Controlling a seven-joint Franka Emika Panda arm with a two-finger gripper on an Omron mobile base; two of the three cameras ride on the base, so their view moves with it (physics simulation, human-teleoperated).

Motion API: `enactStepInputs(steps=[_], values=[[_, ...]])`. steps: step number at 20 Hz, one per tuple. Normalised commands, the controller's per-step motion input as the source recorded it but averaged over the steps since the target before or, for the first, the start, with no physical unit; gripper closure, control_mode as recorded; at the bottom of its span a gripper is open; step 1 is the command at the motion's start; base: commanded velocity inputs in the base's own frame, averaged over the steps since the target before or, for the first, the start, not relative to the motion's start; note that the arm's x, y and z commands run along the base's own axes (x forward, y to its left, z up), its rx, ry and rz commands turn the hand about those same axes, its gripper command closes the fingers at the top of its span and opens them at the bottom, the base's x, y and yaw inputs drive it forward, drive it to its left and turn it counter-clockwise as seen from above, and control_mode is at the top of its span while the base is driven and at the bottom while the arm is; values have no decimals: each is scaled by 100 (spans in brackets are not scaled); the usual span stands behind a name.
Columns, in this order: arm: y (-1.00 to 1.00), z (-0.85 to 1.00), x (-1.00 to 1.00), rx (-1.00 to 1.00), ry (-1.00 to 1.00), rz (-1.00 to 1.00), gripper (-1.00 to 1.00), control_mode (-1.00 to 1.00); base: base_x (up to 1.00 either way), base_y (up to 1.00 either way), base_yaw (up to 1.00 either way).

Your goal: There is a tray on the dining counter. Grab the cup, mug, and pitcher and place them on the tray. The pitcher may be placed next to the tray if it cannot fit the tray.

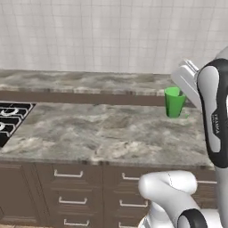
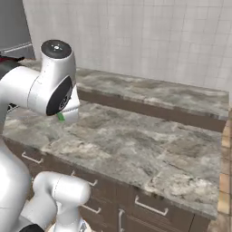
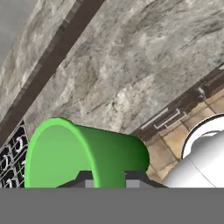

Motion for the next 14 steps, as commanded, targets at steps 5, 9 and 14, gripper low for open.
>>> enactStepInputs(steps=[5,9,14], values=[[0,0,0,0,0,0,100,100,-36,-67,-83],[0,0,0,0,0,0,100,100,-6,-88,-20],[0,0,0,0,0,0,100,100,2,-100,0]])
